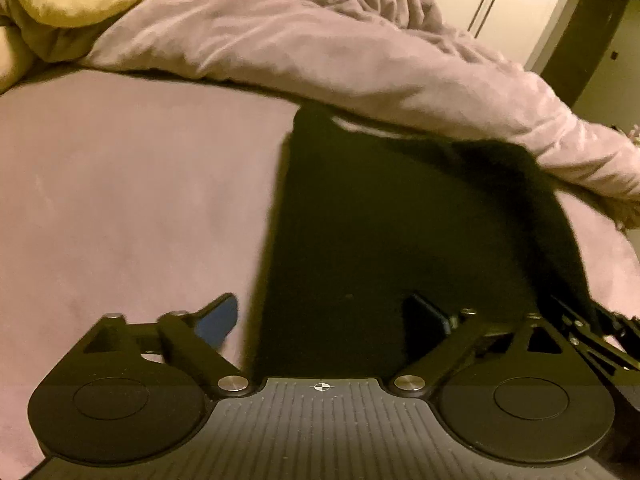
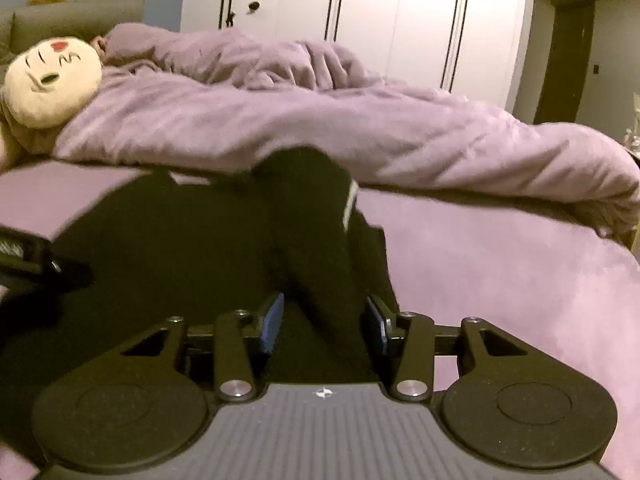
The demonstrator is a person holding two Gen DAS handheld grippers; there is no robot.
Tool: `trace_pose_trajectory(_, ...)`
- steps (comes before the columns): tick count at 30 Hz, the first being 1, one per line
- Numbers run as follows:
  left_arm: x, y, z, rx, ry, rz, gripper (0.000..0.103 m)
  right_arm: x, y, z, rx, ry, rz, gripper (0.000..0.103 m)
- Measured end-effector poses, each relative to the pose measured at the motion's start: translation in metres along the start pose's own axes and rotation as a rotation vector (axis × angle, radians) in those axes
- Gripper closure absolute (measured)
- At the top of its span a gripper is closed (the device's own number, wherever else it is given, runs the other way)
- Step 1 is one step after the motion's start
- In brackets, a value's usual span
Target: Fold small clothes
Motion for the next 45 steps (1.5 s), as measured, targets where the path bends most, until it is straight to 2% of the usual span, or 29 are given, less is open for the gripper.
trace_pose_trajectory(3,-0.005,0.009,-0.002,0.040,0.020,-0.014,0.000,-0.006,0.007,-0.011,0.057,-0.082,-0.009,0.056)
trace_pose_trajectory(4,-0.006,0.011,-0.005,0.048,0.029,-0.017,0.000,-0.005,0.012,-0.014,0.057,-0.055,0.003,0.054)
trace_pose_trajectory(6,-0.007,0.013,-0.007,0.068,0.028,-0.024,0.000,0.003,0.019,-0.017,0.071,0.000,0.019,0.040)
trace_pose_trajectory(7,-0.007,0.013,-0.008,0.079,0.029,-0.029,0.000,0.003,0.023,-0.016,0.074,0.013,0.018,0.037)
trace_pose_trajectory(9,-0.008,0.012,-0.008,0.071,0.009,-0.033,0.000,0.007,0.027,-0.016,0.049,0.069,0.034,0.030)
trace_pose_trajectory(11,-0.008,0.005,-0.002,0.041,-0.020,-0.019,0.000,0.015,0.026,-0.011,-0.009,0.143,0.061,0.027)
trace_pose_trajectory(13,-0.005,-0.007,0.010,0.050,-0.014,0.013,0.000,0.016,0.015,0.003,-0.019,0.139,0.048,0.027)
trace_pose_trajectory(16,0.007,-0.014,0.032,0.088,0.025,0.023,0.000,0.012,-0.008,0.036,0.119,0.066,-0.017,0.029)
trace_pose_trajectory(17,0.010,-0.011,0.036,0.090,0.029,0.019,0.000,0.008,-0.009,0.047,0.146,0.050,-0.018,0.036)
trace_pose_trajectory(18,0.011,-0.003,0.040,0.078,0.024,0.025,0.000,0.002,-0.005,0.054,0.153,0.026,-0.020,0.051)
trace_pose_trajectory(19,0.011,0.003,0.041,0.060,0.014,0.032,0.000,-0.005,0.001,0.057,0.144,-0.007,-0.014,0.060)
trace_pose_trajectory(20,0.009,0.012,0.042,0.034,-0.014,0.037,0.000,-0.013,0.009,0.058,0.123,-0.043,-0.002,0.075)
trace_pose_trajectory(21,0.008,0.017,0.042,0.020,-0.037,0.037,0.000,-0.021,0.016,0.059,0.108,-0.064,0.016,0.081)
trace_pose_trajectory(25,0.003,0.040,0.046,-0.023,-0.103,0.025,0.000,-0.034,0.041,0.058,0.094,-0.172,-0.019,0.081)
trace_pose_trajectory(27,0.002,0.053,0.046,-0.066,-0.120,0.015,0.000,-0.030,0.051,0.051,0.066,-0.171,-0.035,0.080)
trace_pose_trajectory(29,-0.002,0.067,0.042,-0.119,-0.191,-0.018,0.000,-0.029,0.061,0.042,0.045,-0.197,-0.061,0.079)
trace_pose_trajectory(31,-0.008,0.074,0.039,-0.138,-0.250,-0.043,0.000,-0.031,0.069,0.034,0.053,-0.222,-0.075,0.076)
trace_pose_trajectory(36,-0.003,0.078,0.036,-0.093,-0.148,-0.053,0.000,-0.025,0.081,0.025,0.076,-0.199,-0.055,0.071)
trace_pose_trajectory(41,-0.002,0.073,0.032,-0.033,-0.135,-0.062,0.000,-0.016,0.081,0.026,0.077,-0.129,-0.015,0.066)
trace_pose_trajectory(43,-0.002,0.066,0.034,-0.046,-0.144,-0.054,0.000,-0.012,0.076,0.029,0.071,-0.086,0.011,0.065)
trace_pose_trajectory(45,-0.003,0.054,0.034,-0.055,-0.167,-0.038,0.000,-0.006,0.064,0.032,0.059,-0.031,0.024,0.058)
Point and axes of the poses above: each gripper's, at about its wrist camera, not at the fingertips, and y roughly the way its jaws point, x to its right, z to its top, the point moved 10 cm from there along y, roughly the way its jaws point, and after that the axes turned 6 degrees about -z, right-handed, at the moved point
